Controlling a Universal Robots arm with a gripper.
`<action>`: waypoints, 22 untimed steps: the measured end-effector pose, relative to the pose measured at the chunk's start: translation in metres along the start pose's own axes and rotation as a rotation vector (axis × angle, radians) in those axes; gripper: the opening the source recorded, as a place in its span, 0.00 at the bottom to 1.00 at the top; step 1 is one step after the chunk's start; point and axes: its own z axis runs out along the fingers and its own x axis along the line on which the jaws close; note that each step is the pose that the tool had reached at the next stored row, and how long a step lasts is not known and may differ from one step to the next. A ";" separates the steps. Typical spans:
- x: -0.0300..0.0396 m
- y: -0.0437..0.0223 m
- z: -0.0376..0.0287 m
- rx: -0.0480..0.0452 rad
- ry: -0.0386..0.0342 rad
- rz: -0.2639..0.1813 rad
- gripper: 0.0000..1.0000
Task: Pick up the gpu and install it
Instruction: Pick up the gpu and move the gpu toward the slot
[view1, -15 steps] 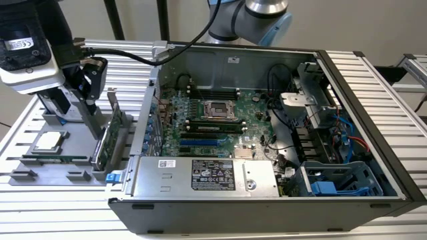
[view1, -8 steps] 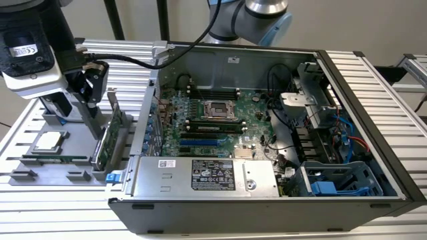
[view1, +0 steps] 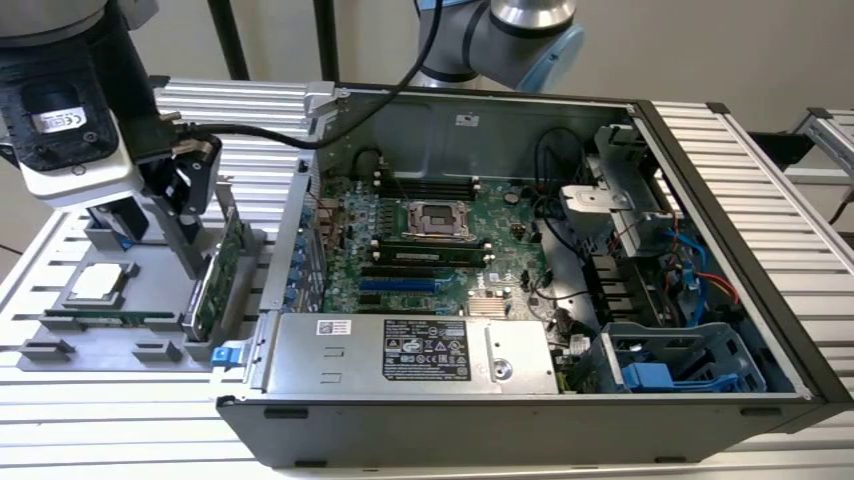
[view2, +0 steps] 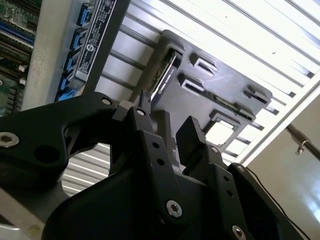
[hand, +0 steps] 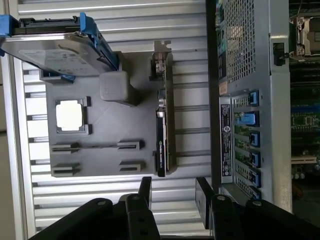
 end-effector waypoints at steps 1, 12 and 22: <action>0.0000 0.0000 0.0010 0.0001 0.0001 0.000 1.00; 0.0001 -0.0003 0.0118 0.0000 0.0000 0.000 1.00; 0.0001 -0.0004 0.0131 0.0001 0.0000 0.000 1.00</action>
